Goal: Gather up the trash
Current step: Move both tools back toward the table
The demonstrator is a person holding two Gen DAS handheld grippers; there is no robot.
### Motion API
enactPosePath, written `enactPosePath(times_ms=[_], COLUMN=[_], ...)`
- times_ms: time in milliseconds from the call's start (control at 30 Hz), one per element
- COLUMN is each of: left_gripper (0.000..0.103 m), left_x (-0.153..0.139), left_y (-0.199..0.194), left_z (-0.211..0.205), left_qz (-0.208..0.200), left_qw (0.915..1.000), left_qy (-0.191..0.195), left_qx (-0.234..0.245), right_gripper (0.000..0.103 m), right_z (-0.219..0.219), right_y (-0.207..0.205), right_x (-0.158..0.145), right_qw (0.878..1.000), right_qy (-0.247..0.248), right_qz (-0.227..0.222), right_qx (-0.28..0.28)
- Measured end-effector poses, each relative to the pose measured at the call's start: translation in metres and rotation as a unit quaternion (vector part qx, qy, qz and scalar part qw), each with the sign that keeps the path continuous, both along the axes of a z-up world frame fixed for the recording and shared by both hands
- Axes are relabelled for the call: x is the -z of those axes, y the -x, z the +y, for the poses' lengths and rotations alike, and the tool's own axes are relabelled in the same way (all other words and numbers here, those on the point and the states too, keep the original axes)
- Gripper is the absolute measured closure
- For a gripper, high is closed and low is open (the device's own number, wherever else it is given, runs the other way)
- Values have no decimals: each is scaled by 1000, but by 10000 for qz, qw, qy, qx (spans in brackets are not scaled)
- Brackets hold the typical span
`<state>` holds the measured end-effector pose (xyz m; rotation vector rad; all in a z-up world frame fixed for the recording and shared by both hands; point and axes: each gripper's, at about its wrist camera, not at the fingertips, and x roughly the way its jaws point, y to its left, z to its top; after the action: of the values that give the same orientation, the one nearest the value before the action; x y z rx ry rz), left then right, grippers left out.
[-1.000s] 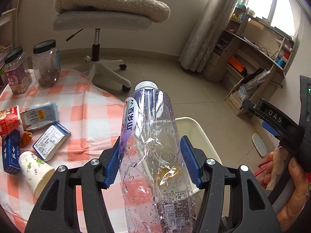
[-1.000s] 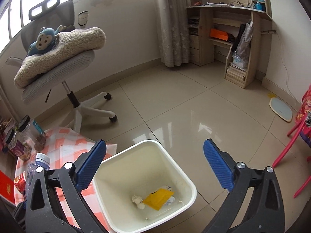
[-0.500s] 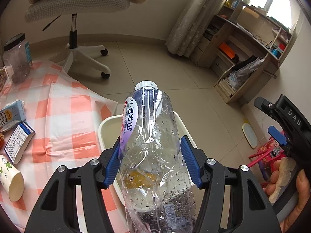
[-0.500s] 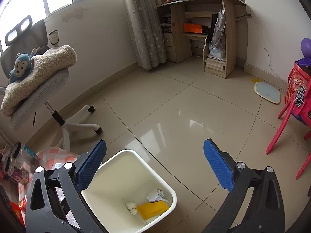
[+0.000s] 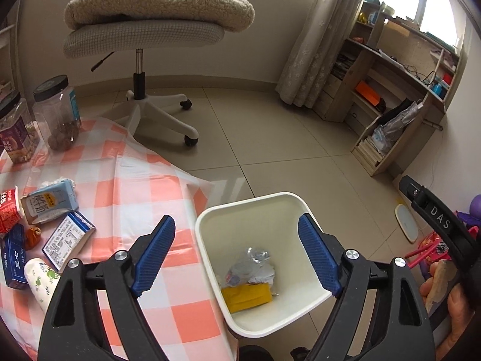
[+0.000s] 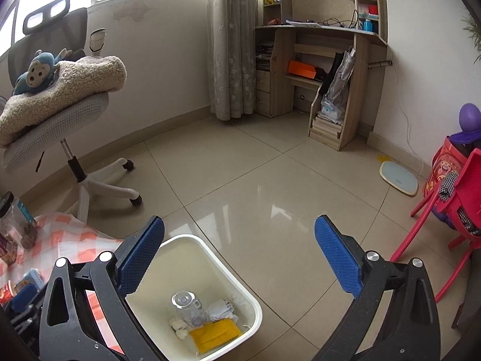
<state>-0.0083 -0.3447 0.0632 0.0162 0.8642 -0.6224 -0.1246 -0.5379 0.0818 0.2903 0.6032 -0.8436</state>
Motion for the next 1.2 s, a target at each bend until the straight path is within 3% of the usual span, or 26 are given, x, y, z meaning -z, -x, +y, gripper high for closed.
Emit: enactPosePath(times_ms=[67, 433, 600, 900, 1100, 1200], left_gripper=[15, 14, 14, 11, 11, 10], left_x=[-4, -17, -13, 5, 21, 36], left_y=[-3, -23, -36, -54, -82, -100], left_z=[8, 69, 101, 154, 202, 220], left_qz=[-106, -624, -554, -380, -149, -28], left_qw=[9999, 9956, 9935, 9884, 9794, 9683], left_qy=[-21, -248, -312, -638, -1028, -1719], left_qx=[-50, -651, -949, -1323, -1729, -1813], right_gripper=[7, 7, 7, 7, 7, 7], right_z=[8, 70, 101, 150, 178, 192], right_y=[-5, -40, -57, -91, -114, -125], right_x=[-1, -1, 3, 12, 20, 26], right_qw=[9999, 9968, 9935, 9868, 9824, 9797], right_qy=[99, 222, 335, 47, -65, -36], right_qz=[37, 33, 132, 163, 288, 387], right_qx=[-65, -768, -1082, -1608, -1844, -1966])
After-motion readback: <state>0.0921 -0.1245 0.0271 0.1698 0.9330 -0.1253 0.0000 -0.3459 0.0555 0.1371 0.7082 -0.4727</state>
